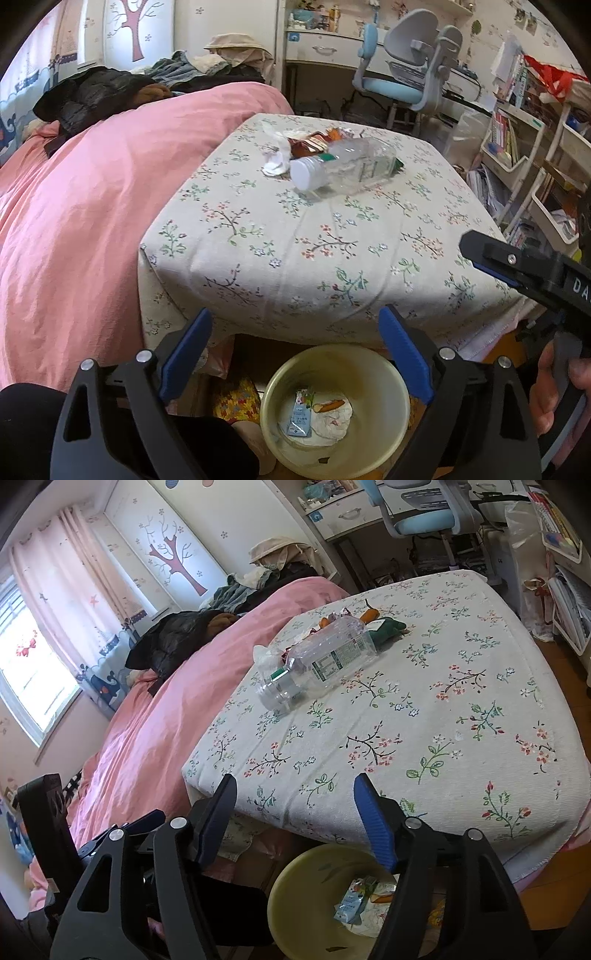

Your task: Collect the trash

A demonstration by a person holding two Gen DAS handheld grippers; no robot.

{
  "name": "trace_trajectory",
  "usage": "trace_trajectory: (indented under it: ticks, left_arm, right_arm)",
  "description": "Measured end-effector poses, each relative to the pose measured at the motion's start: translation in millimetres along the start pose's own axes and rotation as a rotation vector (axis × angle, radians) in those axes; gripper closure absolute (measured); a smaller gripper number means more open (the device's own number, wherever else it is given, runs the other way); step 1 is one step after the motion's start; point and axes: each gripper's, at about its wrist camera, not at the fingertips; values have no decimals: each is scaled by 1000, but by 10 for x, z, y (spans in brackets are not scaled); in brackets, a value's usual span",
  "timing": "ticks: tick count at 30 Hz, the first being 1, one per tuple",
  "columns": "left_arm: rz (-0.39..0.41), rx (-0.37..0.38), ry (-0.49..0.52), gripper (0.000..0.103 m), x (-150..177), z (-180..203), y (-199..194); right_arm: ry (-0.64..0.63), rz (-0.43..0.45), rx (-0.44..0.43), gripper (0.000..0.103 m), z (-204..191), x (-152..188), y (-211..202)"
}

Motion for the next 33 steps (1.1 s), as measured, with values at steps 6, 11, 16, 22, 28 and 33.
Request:
trace_trajectory:
  ticks: [6,11,16,22,28,33]
  left_arm:
    - [30,-19,-42,12,-19,-87,-39]
    - [38,-24,-72,12,-37,-145,-48]
    - [38,-22,-78,12,-35,-168,-48]
    - [39,-23,-81,12,-34,-173,-52]
    - [37,-24,-90,12,-33,-193,-40]
    - [36,-25,-91,12,-34,-194,-37]
  right_arm:
    - [0,3,3,37,-1,-5,-3]
    - [-4,5,7,37,-3,1,-5]
    - [-5,3,8,37,-1,6,-1]
    - [-6,2,9,37,0,10,3]
    - [-6,1,8,37,-1,10,3]
    - [-8,0,11,37,1,19,17]
Point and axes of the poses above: each gripper's, at about its wrist camera, not at the fingertips, and y roughly the way its jaws point, z to its right, x to its underside, and after that the axes turned 10 degrees about x, right-handed
